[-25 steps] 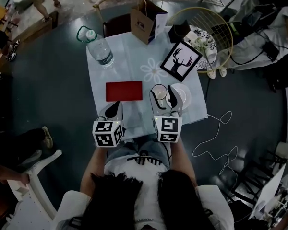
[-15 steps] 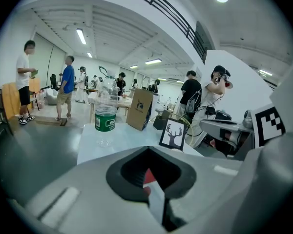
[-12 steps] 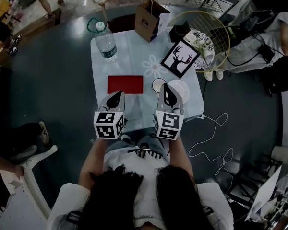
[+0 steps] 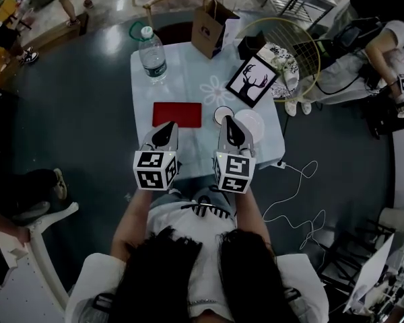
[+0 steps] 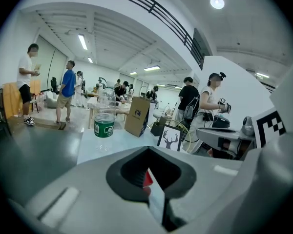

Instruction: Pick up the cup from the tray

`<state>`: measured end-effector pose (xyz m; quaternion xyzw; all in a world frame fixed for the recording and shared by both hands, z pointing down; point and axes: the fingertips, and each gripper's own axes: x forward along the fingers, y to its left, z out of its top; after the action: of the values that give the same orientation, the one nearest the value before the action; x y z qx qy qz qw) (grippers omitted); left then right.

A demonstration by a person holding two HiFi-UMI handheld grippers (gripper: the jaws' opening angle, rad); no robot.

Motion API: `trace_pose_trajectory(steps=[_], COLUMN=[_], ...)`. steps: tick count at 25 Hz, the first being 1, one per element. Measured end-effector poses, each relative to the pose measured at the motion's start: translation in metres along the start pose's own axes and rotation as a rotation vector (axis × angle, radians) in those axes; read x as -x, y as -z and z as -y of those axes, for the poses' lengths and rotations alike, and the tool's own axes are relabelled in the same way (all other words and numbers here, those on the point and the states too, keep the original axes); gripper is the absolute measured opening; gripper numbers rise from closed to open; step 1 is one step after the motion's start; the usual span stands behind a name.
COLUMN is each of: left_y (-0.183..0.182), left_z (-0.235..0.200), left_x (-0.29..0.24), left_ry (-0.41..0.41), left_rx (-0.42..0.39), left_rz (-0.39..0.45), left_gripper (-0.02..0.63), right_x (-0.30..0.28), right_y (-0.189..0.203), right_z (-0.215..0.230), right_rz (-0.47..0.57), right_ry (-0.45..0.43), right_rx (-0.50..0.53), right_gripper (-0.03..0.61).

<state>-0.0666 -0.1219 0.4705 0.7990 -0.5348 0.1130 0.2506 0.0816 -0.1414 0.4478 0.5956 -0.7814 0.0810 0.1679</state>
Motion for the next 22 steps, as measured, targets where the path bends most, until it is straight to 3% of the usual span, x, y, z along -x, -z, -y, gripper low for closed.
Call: trace_pose_trajectory(steps=[6,22], left_y=[0.001,0.0], left_z=[0.009,0.015], left_x=[0.006,0.014], left_ry=[0.003,0.007], left_rx=[-0.052,-0.08], left_rz=[0.014,0.03], left_gripper=[0.0,0.0], right_x=[0.007,0.017], right_y=[0.003,0.009], right_z=[-0.006,-0.016], right_rz=[-0.015,-0.038], right_ry=[-0.003,-0.019], right_rx=[0.017,-0.003], right_gripper=[0.025,0.023])
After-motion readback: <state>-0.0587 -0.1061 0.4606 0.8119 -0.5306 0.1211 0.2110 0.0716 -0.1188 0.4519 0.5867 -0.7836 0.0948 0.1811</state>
